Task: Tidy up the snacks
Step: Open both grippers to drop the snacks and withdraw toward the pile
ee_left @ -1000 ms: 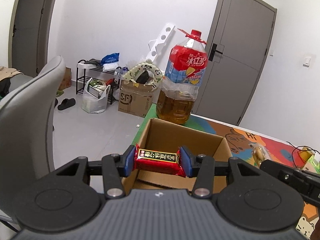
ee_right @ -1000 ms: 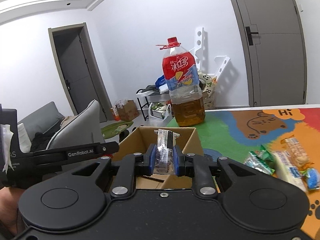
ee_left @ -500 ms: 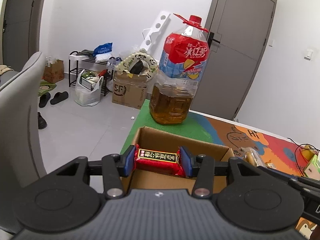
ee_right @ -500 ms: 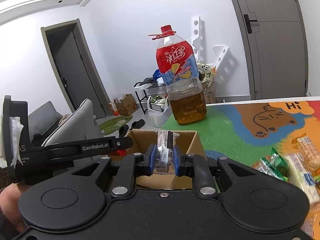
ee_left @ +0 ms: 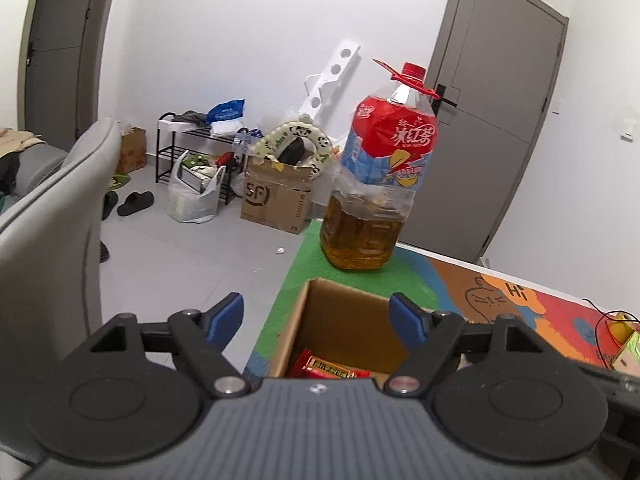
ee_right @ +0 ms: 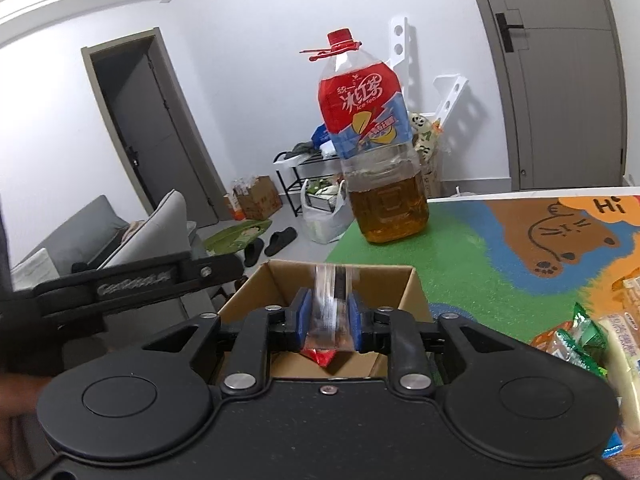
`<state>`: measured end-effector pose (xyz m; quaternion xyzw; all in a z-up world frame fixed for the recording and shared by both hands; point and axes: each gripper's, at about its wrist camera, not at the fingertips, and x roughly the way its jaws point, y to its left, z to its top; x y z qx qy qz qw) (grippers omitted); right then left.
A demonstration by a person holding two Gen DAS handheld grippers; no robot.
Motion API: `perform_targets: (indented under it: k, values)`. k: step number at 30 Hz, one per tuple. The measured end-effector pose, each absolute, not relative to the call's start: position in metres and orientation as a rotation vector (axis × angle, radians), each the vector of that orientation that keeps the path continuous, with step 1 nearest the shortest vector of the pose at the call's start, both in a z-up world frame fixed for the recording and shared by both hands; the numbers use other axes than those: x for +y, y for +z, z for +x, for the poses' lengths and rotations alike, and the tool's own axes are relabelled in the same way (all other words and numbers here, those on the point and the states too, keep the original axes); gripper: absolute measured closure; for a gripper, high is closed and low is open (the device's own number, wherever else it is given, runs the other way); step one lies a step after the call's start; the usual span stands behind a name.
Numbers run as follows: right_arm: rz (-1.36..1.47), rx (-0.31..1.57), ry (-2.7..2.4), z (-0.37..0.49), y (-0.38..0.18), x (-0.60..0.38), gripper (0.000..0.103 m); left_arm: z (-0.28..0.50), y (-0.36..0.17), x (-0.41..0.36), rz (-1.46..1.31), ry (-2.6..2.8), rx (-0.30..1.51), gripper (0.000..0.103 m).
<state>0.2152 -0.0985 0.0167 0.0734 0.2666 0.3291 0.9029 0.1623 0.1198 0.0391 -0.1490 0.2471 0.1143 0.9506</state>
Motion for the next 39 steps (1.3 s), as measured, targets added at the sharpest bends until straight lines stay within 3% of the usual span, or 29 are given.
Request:
perform_targets:
  k: [4, 9, 14, 18, 26, 33, 39]
  values:
    - [0.166, 0.541, 0.668, 0.205, 0.020, -0.113, 0.071, 0.155, 0.038, 0.116, -0.314, 0.244, 0.508, 0.017]
    - [0.171, 0.533, 0.636, 0.191, 0.020, -0.135, 0.051, 0.141, 0.036, 0.102, -0.303, 0.244, 0.508, 0.008]
    - [0.162, 0.534, 0.604, 0.180, 0.019, -0.156, 0.046, 0.131, 0.032, 0.090, -0.314, 0.238, 0.512, 0.007]
    - [0.165, 0.525, 0.572, 0.171, 0.018, -0.178, 0.035, 0.124, 0.030, 0.076, -0.312, 0.225, 0.507, 0.005]
    - [0.182, 0.512, 0.503, 0.154, 0.009, -0.216, 0.027, 0.110, 0.030, 0.042, -0.303, 0.168, 0.476, 0.001]
    - [0.209, 0.508, 0.463, 0.142, 0.002, -0.250, 0.012, 0.098, 0.029, 0.010, -0.282, 0.128, 0.483, 0.001]
    - [0.241, 0.511, 0.425, 0.136, -0.006, -0.281, 0.012, 0.092, 0.028, -0.012, -0.293, 0.067, 0.498, 0.001]
